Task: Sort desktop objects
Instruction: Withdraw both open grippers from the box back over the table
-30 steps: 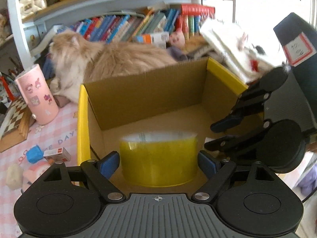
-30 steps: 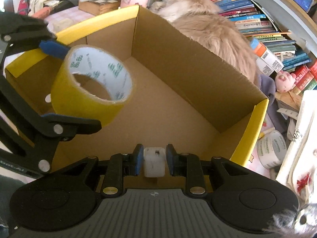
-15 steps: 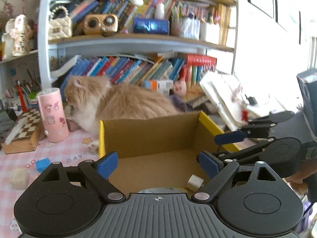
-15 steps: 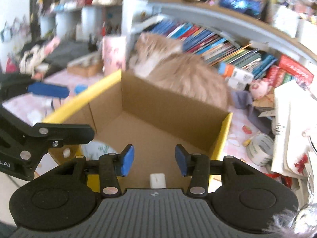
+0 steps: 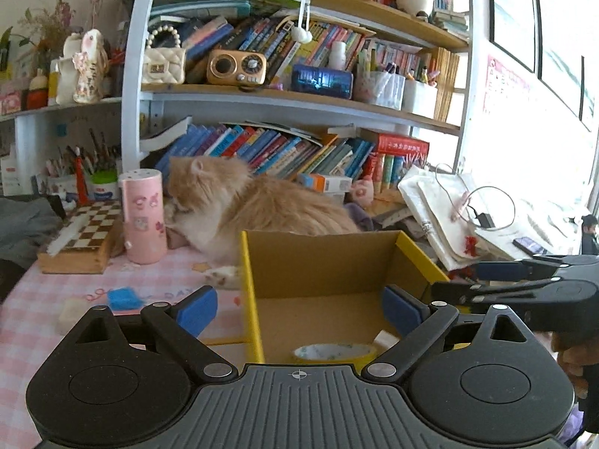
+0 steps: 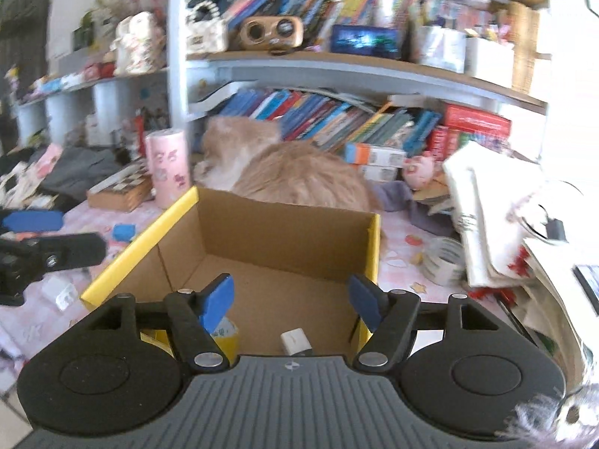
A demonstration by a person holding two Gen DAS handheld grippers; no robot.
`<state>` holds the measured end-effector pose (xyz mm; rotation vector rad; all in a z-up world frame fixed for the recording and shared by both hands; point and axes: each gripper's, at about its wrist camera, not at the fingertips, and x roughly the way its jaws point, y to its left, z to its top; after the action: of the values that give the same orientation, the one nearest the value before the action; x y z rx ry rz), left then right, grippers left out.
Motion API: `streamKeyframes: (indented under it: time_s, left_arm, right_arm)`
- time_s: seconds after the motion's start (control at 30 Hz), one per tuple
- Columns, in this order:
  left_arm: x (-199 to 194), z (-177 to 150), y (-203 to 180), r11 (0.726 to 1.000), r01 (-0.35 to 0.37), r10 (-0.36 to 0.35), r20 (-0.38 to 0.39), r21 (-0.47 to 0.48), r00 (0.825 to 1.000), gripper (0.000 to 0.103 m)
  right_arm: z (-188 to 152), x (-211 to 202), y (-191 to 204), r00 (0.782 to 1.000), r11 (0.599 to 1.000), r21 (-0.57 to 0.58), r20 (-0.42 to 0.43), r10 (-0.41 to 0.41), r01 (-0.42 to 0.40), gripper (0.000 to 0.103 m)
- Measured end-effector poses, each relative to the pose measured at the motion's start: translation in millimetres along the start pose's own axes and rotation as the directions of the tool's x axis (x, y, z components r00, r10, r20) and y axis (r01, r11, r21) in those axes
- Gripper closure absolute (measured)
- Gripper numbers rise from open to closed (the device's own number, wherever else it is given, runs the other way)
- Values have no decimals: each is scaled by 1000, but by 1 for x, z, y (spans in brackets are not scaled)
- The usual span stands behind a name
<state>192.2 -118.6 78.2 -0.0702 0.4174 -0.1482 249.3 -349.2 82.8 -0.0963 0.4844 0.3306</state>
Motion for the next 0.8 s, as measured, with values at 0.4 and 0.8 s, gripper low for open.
streamKeyframes:
  time_s: [0.4,0.8]
  left_arm:
    - [-36,-36,38,998,-11,14,-47,61,999,6]
    - [-68,-72,79,998,-23,33,-165,61,986,6]
  right_arm:
    - [-41,-40,34,973,950,214,3,-231,225,32]
    - [-82,-56,111,959,933,230,-131,-251,276,31]
